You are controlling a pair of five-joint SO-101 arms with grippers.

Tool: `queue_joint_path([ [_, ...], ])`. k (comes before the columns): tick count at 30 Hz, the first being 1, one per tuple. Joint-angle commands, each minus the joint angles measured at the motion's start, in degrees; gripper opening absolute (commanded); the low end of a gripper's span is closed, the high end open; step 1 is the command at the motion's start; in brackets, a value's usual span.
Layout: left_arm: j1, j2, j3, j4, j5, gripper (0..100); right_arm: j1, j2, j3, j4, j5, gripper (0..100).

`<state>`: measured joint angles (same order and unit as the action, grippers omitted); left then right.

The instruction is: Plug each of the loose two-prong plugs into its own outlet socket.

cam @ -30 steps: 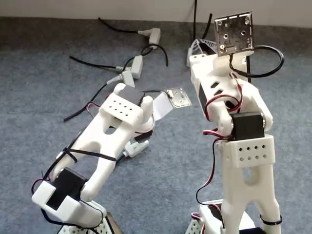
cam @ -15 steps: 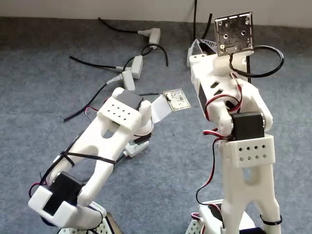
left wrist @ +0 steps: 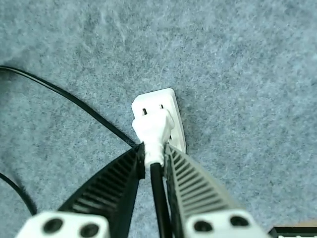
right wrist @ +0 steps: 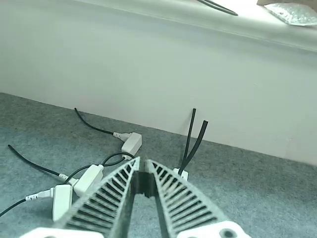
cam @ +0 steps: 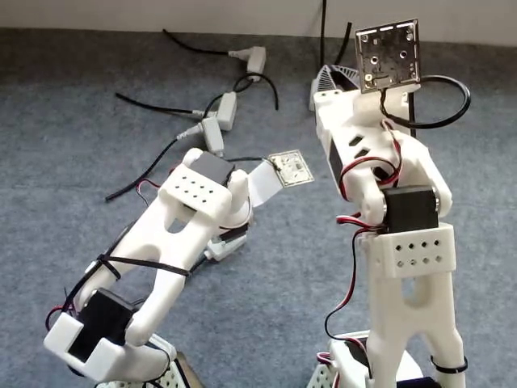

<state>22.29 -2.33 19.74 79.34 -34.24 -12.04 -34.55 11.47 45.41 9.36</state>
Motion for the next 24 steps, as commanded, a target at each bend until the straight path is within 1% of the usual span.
queue_joint_path([
  [1, 1.01, 0.4, 0.48, 0.18, 0.53, 1, 0.57, -1.89, -2.77, -0.04, -0.79, 0.6],
  [4, 1.01, 0.48, 0.48, -1.67, -0.35, 1, 0.57, -1.89, -2.77, -0.04, -0.79, 0.6],
  [10, 1.63, 0.4, 1.8, -1.67, -8.26, 1, 0.66, -1.89, -2.86, -0.04, -0.7, 0.6],
  [14, -0.13, 0.4, 3.21, -1.58, -15.91, 1, 0.66, -1.89, -2.86, -0.04, -0.7, 0.6],
  [18, -1.98, 0.4, 3.21, -1.41, -18.55, 1, 0.66, -1.89, -2.95, -0.04, -0.7, 0.6],
  [20, -2.24, 0.57, 3.82, 0.0, -20.04, 1, 0.66, -1.89, -2.95, -0.04, -0.62, 0.6],
  [24, -2.51, 0.57, 7.78, 0.26, -24.0, 1, 0.66, -1.89, -2.95, -0.04, -0.62, 0.6],
])
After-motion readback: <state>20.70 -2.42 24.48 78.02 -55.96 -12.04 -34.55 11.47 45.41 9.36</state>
